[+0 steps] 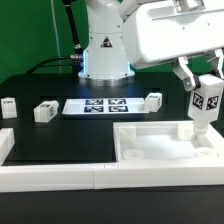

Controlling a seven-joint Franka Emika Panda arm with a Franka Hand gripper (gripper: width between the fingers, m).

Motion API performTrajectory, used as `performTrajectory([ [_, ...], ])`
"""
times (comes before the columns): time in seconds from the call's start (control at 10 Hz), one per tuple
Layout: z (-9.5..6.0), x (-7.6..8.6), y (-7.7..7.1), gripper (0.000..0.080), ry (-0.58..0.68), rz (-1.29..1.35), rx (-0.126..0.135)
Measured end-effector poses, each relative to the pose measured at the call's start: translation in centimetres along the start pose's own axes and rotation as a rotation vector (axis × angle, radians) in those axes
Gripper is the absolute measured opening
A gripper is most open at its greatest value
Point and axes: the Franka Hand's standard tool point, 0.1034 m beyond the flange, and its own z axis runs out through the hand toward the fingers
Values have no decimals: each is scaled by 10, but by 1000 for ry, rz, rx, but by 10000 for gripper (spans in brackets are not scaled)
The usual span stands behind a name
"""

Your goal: Assemble square table

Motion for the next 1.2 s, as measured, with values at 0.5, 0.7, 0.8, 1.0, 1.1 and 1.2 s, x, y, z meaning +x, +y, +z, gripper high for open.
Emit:
performTrajectory([
  [0.5,21,-6,-4,292,19,20,7],
  [0.7,24,-10,-4,292,12,22,10],
  [0.8,25,-12,-5,292,9,22,11],
  [1.0,26,-15,-6,292,3,22,13],
  [1.1,27,-16,-6,292,2,23,14],
  [1.2,27,-17,-7,292,1,24,15],
])
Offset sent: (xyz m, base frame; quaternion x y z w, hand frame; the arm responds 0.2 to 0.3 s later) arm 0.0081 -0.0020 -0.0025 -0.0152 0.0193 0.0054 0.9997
